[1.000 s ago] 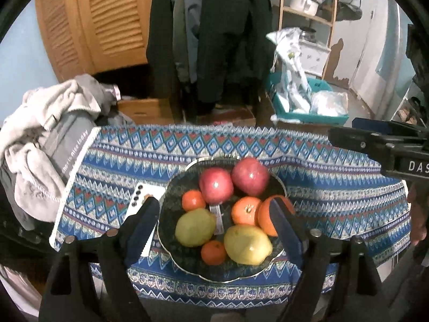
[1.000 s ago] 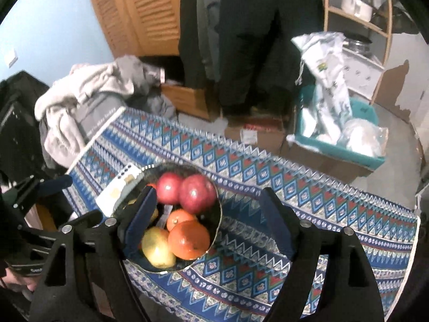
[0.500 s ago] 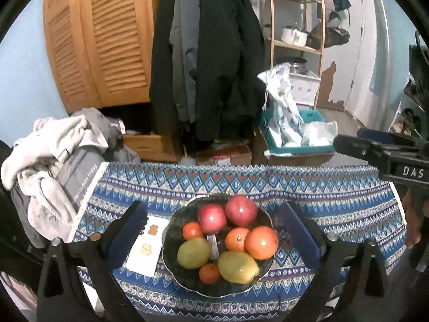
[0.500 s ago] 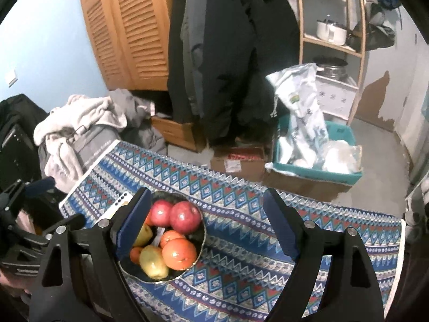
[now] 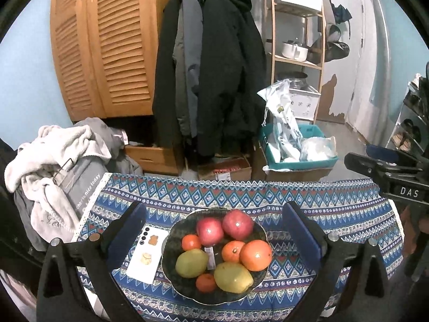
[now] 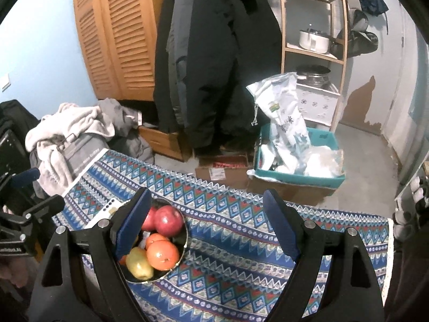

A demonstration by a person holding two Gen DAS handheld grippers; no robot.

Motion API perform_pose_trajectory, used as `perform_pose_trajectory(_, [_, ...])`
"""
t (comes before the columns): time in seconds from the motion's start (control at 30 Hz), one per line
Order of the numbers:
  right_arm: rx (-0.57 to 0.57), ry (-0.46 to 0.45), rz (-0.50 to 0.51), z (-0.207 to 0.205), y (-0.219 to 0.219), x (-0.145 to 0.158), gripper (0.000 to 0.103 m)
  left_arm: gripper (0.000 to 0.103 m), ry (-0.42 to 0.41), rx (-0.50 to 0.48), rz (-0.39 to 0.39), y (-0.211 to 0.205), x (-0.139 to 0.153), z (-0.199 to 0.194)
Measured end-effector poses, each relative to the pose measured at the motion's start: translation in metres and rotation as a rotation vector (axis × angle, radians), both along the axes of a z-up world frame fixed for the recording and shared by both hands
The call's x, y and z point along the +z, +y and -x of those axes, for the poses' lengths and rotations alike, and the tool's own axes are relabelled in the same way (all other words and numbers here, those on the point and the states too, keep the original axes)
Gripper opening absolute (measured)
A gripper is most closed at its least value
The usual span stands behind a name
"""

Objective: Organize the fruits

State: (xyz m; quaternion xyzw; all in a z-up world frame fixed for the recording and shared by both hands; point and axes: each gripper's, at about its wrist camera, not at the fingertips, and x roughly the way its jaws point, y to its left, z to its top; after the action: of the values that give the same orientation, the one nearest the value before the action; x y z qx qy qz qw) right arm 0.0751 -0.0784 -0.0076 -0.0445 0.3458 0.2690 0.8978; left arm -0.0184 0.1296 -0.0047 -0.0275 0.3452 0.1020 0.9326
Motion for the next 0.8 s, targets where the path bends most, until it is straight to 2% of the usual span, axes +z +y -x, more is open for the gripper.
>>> perform_pose_trajectory(0.8, [-0.016, -0.002, 0.001, -0.0034, -0.0063, -0.0017, 0.084, 0.102, -0.001, 0.021, -0.03, -0.0046, 0.0009, -0.0008])
